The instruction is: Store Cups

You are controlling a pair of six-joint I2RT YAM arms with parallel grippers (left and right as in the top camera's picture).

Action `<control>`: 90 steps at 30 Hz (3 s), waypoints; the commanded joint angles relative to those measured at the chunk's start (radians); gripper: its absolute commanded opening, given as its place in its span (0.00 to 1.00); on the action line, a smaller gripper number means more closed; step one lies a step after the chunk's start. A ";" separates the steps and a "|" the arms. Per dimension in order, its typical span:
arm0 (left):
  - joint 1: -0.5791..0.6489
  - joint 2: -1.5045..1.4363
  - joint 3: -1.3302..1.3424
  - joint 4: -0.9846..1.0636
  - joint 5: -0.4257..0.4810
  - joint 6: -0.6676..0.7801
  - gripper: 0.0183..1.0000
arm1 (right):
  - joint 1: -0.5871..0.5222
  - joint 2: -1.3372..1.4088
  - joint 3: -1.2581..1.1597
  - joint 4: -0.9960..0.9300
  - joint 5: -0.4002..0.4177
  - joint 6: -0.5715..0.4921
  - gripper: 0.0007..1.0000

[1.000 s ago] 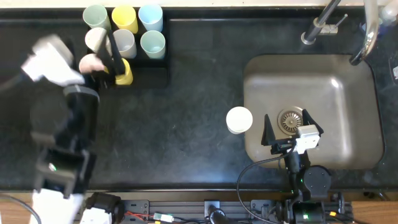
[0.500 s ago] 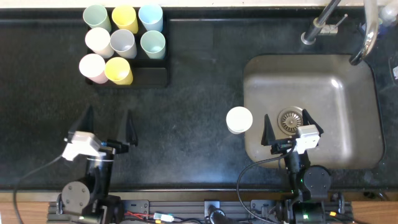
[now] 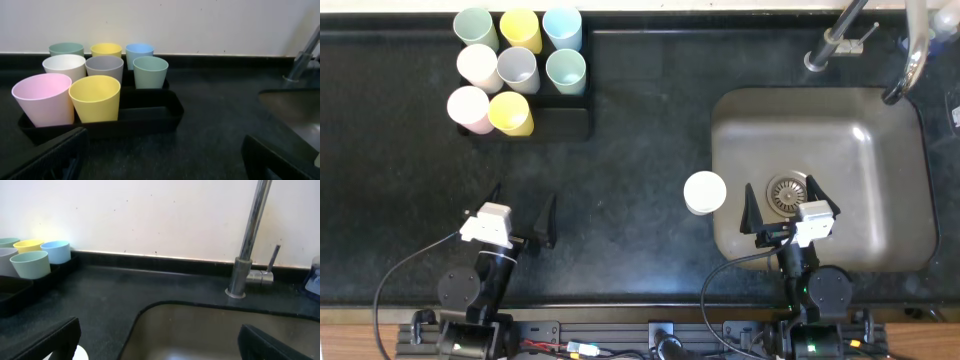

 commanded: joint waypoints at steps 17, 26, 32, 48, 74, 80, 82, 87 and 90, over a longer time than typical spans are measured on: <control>0.005 -0.009 -0.001 -0.003 0.024 0.022 1.00 | -0.006 -0.010 -0.014 0.005 0.000 -0.003 1.00; 0.005 -0.009 -0.001 -0.003 0.024 0.022 1.00 | -0.006 -0.010 -0.014 0.005 0.000 -0.003 1.00; 0.005 -0.009 -0.001 -0.004 0.024 0.022 1.00 | -0.006 -0.010 -0.014 0.005 -0.004 -0.003 1.00; 0.005 -0.009 -0.001 -0.003 0.024 0.022 1.00 | -0.006 0.539 0.520 -0.325 0.040 0.058 1.00; 0.005 -0.009 -0.001 -0.003 0.024 0.022 1.00 | 0.166 1.579 1.379 -1.444 -0.064 0.105 1.00; 0.005 -0.009 -0.001 -0.003 0.024 0.022 1.00 | 0.197 1.624 1.378 -1.436 0.027 0.132 0.98; 0.005 -0.009 -0.001 -0.003 0.024 0.022 1.00 | 0.214 1.648 1.378 -1.440 0.051 0.138 0.97; 0.005 -0.009 -0.001 -0.003 0.024 0.022 1.00 | 0.240 1.702 1.378 -1.434 0.075 0.151 0.89; 0.005 -0.009 -0.001 -0.003 0.024 0.022 1.00 | 0.245 1.721 1.378 -1.420 0.075 0.151 0.80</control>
